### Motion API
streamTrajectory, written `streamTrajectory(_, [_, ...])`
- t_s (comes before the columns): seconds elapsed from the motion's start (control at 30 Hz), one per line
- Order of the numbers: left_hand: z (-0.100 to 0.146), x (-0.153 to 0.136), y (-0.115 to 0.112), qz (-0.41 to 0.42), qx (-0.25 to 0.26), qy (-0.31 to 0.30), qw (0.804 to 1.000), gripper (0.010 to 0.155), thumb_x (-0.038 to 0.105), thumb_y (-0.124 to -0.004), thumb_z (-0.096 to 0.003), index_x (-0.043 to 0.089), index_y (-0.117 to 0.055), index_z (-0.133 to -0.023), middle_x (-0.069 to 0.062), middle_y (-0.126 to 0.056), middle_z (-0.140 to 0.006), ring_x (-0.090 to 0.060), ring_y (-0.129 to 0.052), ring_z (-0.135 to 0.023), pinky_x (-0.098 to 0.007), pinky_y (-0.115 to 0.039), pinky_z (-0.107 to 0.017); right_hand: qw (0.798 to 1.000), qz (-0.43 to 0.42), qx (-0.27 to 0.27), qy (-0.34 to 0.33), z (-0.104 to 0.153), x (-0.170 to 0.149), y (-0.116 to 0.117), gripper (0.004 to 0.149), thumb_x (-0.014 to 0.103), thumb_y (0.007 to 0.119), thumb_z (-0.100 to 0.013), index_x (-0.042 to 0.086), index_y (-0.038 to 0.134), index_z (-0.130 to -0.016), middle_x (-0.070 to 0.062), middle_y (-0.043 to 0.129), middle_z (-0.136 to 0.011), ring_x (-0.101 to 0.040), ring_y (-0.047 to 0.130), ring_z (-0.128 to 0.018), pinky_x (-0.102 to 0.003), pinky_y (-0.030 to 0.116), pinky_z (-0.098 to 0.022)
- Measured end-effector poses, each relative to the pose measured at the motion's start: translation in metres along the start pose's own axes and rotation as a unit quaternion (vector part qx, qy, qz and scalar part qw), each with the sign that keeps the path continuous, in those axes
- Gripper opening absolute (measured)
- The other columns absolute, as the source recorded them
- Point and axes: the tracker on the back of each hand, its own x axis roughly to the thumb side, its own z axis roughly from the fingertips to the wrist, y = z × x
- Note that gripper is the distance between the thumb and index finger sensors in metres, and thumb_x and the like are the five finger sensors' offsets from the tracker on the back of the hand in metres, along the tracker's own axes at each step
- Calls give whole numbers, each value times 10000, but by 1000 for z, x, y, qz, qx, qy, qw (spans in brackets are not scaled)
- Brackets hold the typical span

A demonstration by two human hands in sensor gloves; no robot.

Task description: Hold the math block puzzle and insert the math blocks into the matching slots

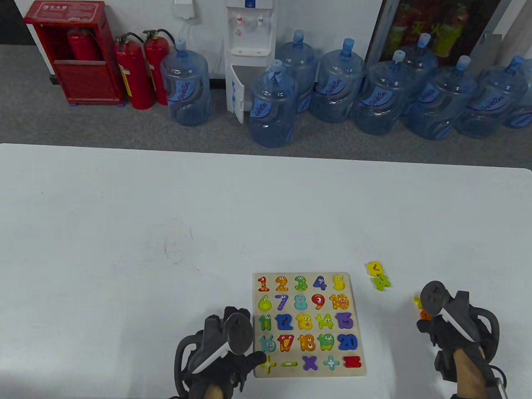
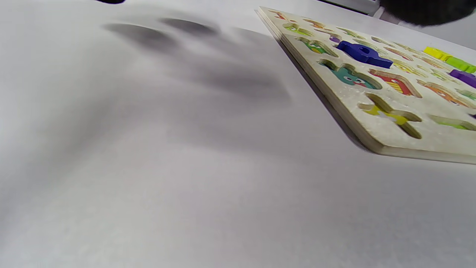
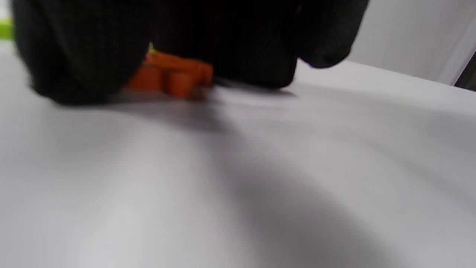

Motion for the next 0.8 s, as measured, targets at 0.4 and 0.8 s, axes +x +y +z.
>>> streamTrajectory(0.4, [0, 0, 0, 3, -1, -1, 1000, 914, 663, -669, -339, 306, -259, -1074, 12, -202, -1138, -473, -313, -1074, -683, -466, -731, 999, 53, -12, 3, 4, 24, -11, 737, 587, 690, -143, 155, 876, -711, -56, 1038, -441, -197, 1034, -236, -385, 875, -288])
streamTrajectory(0.8, [1, 0, 0, 8, -2, -6, 1000, 911, 663, -668, -341, 305, -264, -1075, 12, -206, -1139, -472, -318, -1074, -682, -469, -731, 996, 25, 37, -75, 16, 27, -9, 675, 238, 949, -200, 338, 702, -820, 21, 794, -878, -182, 902, -720, -423, 750, -599])
